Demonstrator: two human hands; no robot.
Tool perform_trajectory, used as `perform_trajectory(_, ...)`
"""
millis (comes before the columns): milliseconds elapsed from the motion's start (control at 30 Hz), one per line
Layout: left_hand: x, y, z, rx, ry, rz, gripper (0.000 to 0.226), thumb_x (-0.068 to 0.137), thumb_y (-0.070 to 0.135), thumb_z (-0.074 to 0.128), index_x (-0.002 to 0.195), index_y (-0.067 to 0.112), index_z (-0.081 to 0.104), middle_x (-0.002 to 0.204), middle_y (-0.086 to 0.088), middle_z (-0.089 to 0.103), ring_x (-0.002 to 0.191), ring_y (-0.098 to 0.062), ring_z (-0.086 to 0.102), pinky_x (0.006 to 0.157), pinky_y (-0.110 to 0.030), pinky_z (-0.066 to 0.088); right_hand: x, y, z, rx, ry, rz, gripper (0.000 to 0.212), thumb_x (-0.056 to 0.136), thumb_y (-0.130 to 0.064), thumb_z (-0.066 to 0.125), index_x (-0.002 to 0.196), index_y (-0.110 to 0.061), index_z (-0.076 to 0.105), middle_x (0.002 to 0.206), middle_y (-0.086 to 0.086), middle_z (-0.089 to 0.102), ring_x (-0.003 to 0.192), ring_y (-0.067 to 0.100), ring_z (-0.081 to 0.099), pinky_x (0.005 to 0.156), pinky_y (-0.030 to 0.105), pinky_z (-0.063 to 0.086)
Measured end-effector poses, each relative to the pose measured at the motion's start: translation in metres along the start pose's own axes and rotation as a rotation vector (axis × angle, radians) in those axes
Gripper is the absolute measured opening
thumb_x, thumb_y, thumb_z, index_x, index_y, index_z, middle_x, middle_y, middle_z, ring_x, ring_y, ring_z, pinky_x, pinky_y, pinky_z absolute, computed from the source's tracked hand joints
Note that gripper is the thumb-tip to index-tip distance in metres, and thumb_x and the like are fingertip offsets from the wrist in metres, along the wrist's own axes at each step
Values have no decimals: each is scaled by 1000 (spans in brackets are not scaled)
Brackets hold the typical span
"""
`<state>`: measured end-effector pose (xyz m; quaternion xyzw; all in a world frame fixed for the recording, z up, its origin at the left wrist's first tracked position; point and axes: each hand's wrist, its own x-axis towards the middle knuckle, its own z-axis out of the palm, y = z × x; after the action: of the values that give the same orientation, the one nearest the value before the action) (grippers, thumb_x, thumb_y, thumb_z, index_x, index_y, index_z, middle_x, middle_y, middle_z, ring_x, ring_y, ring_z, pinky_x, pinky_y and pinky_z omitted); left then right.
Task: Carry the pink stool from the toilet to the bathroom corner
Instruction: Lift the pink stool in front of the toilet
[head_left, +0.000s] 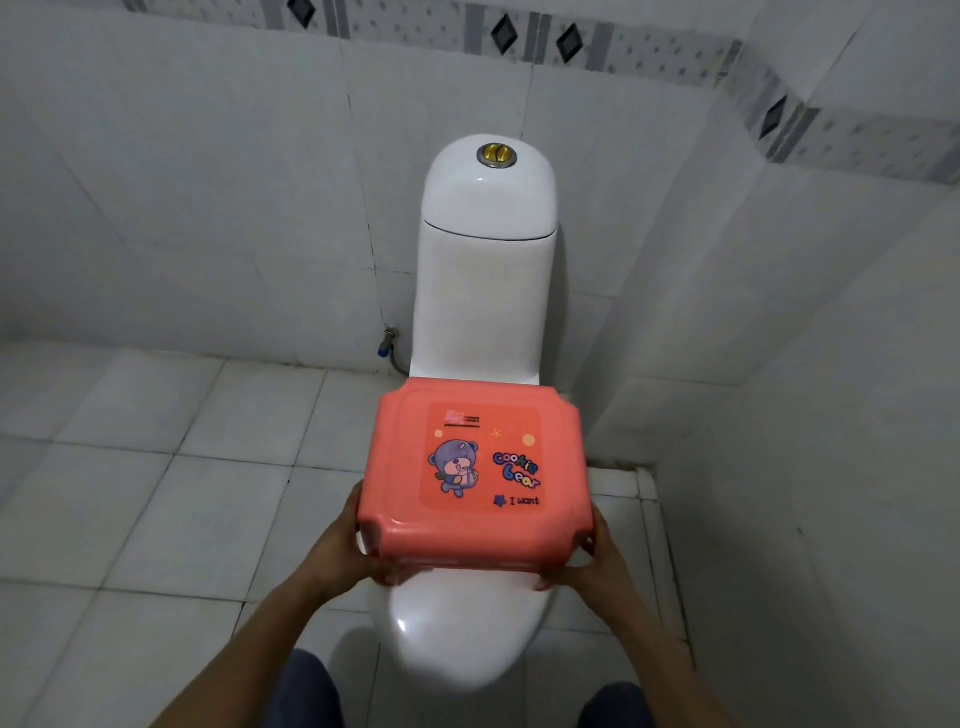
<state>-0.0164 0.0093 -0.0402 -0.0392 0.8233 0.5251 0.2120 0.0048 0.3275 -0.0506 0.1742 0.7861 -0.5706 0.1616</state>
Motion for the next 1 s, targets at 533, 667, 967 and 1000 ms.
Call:
perform_trajectory(533, -13, 11, -4, -98, 41, -3, 102, 55, 18, 82, 126, 46, 13, 116, 14, 45, 116, -17, 44, 93, -32, 45, -14, -21, 0, 3, 22, -16, 103, 58, -2, 82, 141, -23, 25, 126, -2, 46, 127, 25, 42, 82, 28, 44)
perform_trajectory(667, -18, 25, -10, -104, 66, 17, 104, 54, 13, 84, 126, 45, 14, 112, 22, 43, 115, -19, 45, 94, -34, 45, -22, -39, -5, 4, 47, -46, 104, 55, -1, 83, 140, -25, 27, 123, -2, 49, 123, 22, 44, 71, 17, 43)
perform_trajectory(967, -37, 61, -29, -118, 72, 18, 113, 54, 2, 85, 135, 37, 15, 118, 6, 47, 115, -19, 45, 92, -30, 44, -51, -82, -15, 30, 59, -66, 99, 59, 2, 81, 140, -22, 29, 123, 6, 52, 102, 12, 56, 57, 8, 45)
perform_trajectory(1000, -39, 65, -31, -121, 74, 26, 112, 53, 4, 85, 134, 38, 15, 117, 8, 48, 114, -19, 46, 91, -29, 44, -52, -85, -15, 26, 62, -71, 99, 59, 1, 81, 140, -23, 29, 125, 6, 52, 109, 17, 55, 63, 11, 46)
